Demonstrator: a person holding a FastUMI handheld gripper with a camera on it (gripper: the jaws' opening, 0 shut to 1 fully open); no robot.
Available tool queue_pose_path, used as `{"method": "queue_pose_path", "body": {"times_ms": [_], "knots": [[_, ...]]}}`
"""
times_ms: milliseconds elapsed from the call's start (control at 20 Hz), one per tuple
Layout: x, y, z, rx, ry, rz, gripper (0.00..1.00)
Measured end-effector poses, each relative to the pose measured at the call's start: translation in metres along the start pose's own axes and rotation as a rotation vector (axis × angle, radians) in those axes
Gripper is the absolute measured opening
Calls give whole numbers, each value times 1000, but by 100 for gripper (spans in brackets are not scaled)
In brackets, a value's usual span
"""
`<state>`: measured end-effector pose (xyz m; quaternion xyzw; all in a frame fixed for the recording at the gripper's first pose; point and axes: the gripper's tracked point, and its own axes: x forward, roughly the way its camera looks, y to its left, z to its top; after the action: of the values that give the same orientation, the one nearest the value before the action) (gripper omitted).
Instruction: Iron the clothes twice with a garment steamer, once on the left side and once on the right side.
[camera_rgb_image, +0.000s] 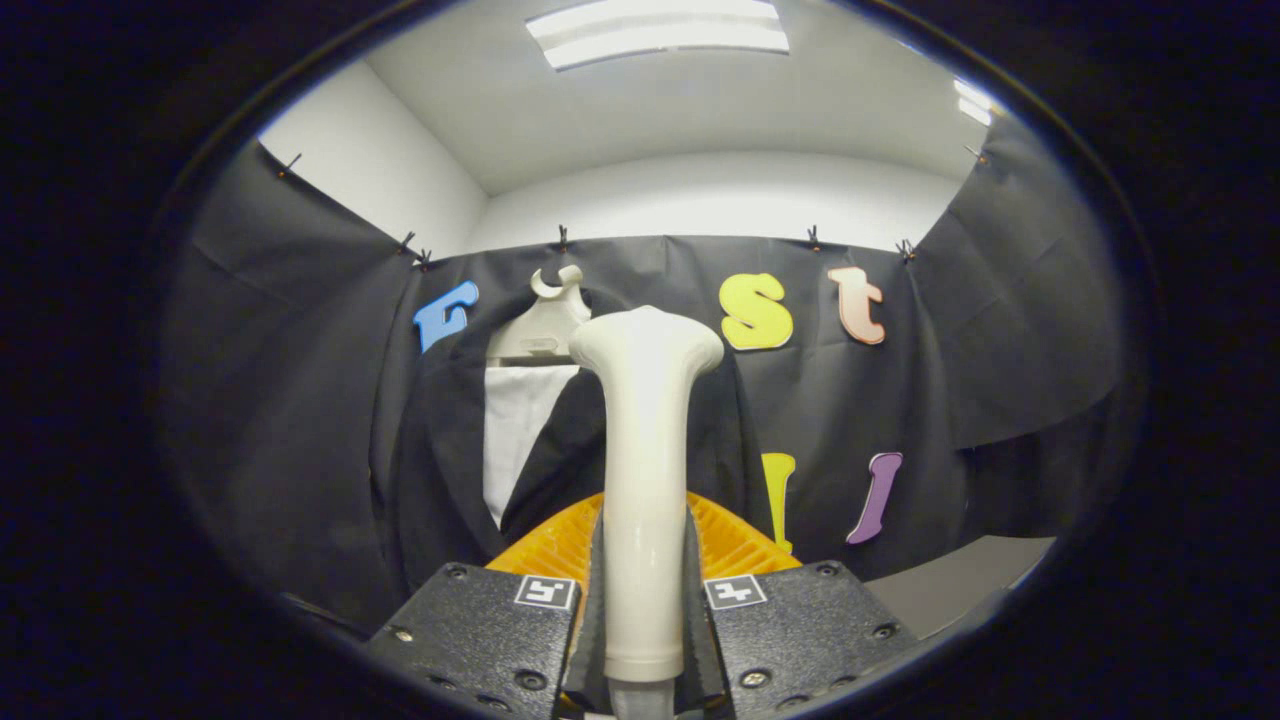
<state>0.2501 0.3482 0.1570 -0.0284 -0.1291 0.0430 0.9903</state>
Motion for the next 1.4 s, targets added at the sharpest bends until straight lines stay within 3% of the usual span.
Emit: {"method": "queue_pose_path", "body": {"times_ms": [1400], "knots": [[-103,7,-147,-61,329,22,34]]}}
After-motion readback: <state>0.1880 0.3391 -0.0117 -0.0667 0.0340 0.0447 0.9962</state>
